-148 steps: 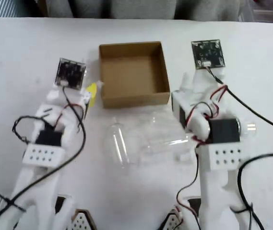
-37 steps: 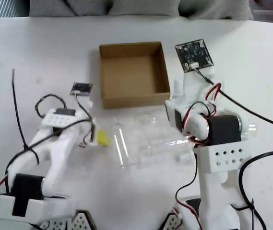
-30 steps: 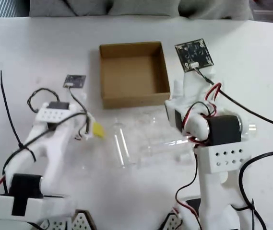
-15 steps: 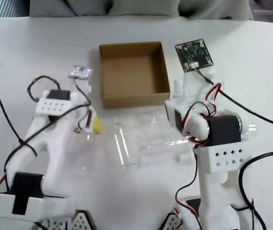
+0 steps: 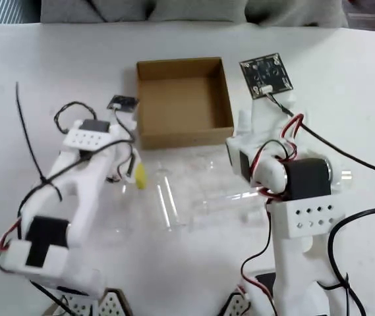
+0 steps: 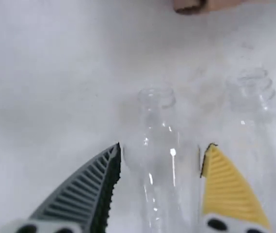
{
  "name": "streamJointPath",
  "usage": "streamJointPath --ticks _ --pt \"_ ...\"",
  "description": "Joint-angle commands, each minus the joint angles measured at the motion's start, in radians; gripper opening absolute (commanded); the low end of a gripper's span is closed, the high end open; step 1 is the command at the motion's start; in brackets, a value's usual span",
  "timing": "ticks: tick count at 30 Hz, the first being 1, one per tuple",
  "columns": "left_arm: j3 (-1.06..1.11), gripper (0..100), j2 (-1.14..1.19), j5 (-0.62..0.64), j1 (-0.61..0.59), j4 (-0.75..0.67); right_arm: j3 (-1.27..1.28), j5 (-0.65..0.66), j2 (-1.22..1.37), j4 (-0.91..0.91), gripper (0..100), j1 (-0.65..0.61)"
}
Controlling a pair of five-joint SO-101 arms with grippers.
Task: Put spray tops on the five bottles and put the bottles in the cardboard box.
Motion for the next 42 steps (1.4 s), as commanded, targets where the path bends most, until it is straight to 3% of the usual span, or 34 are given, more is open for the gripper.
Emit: streamJointPath --ticks 1,12,24,31,38,42 --pt "-0.097 28 0.071 0.049 0.010 0.014 -0.009 0.014 -0.027 -0.021 1.9 0.002" --pt "-0.083 27 0.120 0.100 0.015 0.011 -0.008 0.014 -0.027 -0.038 1.9 0.002" --pt "-0.086 28 0.110 0.089 0.099 0.015 -0.008 0.014 -0.025 -0.053 1.9 0.002" --pt "-0.201 28 0.110 -0.069 0.059 0.121 -0.008 0.014 -0.027 -0.051 1.9 0.002" --pt "-0.258 44 0.116 -0.100 0.059 0.219 -0.008 0.014 -0.027 -0.051 1.9 0.002" --pt "-0.255 46 0.120 -0.103 0.051 0.216 -0.008 0.014 -0.027 -0.051 1.9 0.002"
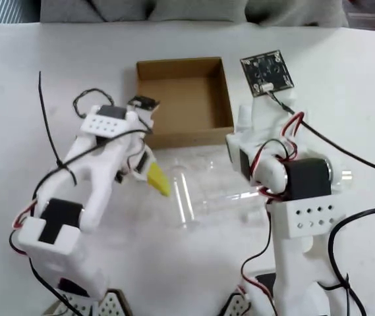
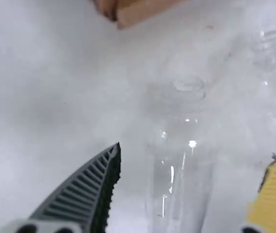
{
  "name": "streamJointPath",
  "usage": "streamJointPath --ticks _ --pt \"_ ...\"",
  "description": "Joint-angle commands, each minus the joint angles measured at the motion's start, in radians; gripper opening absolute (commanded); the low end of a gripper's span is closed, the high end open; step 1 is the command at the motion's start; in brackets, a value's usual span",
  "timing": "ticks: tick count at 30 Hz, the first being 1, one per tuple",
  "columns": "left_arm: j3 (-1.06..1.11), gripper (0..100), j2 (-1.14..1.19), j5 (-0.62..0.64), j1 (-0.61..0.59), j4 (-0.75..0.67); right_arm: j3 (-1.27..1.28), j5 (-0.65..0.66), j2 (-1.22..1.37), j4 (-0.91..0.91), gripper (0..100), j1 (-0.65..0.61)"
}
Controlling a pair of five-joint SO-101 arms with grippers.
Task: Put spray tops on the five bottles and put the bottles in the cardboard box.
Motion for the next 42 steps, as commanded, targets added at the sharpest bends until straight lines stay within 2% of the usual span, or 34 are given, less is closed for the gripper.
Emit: streamJointPath --ticks 1,5,11,20,25,28,34,42 --pt "-0.044 46 -0.008 -0.012 -0.018 0.015 -0.008 0.014 -0.027 -0.018 1.9 0.002" --pt "-0.044 44 -0.007 -0.008 -0.002 0.006 -0.008 0.014 -0.027 -0.018 1.9 0.002" --pt "0.035 39 -0.007 -0.014 0.044 -0.106 -0.008 0.014 -0.027 -0.018 1.9 0.002" --pt "0.058 38 -0.005 -0.017 0.056 -0.183 -0.008 0.014 -0.027 -0.018 1.9 0.002" --pt "0.147 38 -0.005 -0.006 0.054 -0.255 -0.008 0.014 -0.027 -0.019 1.9 0.002" --pt "0.212 30 -0.007 0.041 0.045 -0.365 -0.008 0.014 -0.027 -0.022 1.9 0.002" --pt "0.229 8 -0.018 0.055 0.031 -0.388 -0.008 0.012 -0.027 -0.022 1.9 0.002" --pt "0.229 13 -0.018 0.055 0.019 -0.387 -0.008 0.014 -0.027 -0.021 1.9 0.002"
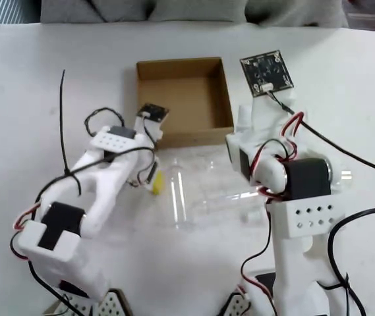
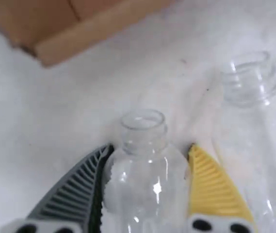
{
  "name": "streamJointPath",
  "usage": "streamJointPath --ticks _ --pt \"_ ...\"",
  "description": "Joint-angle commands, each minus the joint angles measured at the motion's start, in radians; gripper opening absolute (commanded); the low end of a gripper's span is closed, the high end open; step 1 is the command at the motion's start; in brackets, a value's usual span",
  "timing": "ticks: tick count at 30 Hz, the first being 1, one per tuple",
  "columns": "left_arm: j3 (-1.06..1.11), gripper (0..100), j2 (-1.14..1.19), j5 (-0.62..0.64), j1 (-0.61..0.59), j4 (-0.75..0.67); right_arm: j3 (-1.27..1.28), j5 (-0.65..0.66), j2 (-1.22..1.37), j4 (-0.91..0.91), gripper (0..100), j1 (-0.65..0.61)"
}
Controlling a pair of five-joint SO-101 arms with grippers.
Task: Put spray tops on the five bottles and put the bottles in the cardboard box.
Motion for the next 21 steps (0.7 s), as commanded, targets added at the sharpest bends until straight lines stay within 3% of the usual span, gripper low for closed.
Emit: streamJointPath --ticks 1,6,8,12,19,21 --pt "0.003 15 -0.002 0.012 -0.038 -0.032 -0.008 0.014 -0.027 -0.021 1.9 0.002" --pt "0.003 31 -0.002 0.023 -0.061 -0.031 -0.008 0.014 -0.027 -0.021 1.9 0.002" --pt "0.003 31 -0.002 0.023 -0.064 -0.032 -0.008 0.014 -0.027 -0.021 1.9 0.002" --pt "0.002 26 -0.002 0.021 -0.064 -0.037 -0.008 0.014 -0.027 -0.021 1.9 0.002" --pt "-0.040 8 0.001 0.014 -0.065 -0.046 -0.008 0.011 -0.027 -0.022 1.9 0.001" --pt "-0.043 8 -0.008 0.014 -0.084 -0.060 -0.008 0.011 -0.027 -0.022 1.9 0.001"
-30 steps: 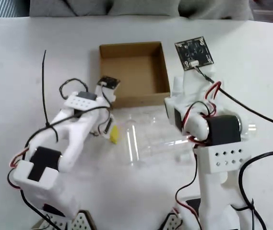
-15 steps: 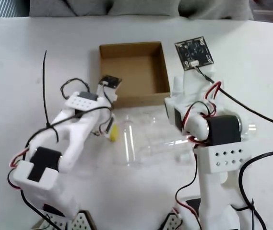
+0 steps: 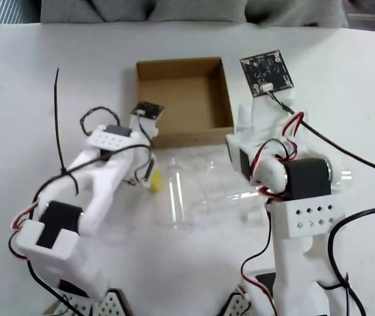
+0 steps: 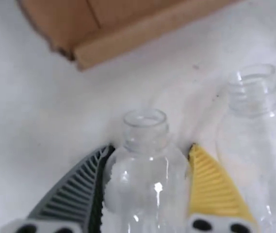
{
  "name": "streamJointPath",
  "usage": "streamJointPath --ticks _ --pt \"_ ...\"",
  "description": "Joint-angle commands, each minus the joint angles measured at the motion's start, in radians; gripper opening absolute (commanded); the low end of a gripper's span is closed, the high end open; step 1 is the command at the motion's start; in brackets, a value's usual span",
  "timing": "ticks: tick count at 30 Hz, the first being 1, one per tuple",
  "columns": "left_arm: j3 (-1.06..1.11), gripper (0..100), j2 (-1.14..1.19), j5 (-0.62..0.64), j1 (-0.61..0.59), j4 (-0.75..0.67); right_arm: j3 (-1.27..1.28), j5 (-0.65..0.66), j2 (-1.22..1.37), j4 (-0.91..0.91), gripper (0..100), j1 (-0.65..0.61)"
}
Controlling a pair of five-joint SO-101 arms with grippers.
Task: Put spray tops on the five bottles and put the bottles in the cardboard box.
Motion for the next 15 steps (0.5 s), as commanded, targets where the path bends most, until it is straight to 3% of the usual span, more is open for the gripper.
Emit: streamJointPath --ticks 1,9,15 --pt "-0.052 9 -0.024 0.005 -0.064 -0.046 -0.008 0.008 -0.027 -0.022 1.9 0.001" --pt "-0.011 8 -0.331 0.008 -0.122 -0.081 -0.008 0.003 -0.025 -0.038 1.9 -0.002" --pt "0.278 8 -0.633 0.009 -0.102 -0.325 -0.008 0.003 -0.027 -0.076 1.9 -0.077"
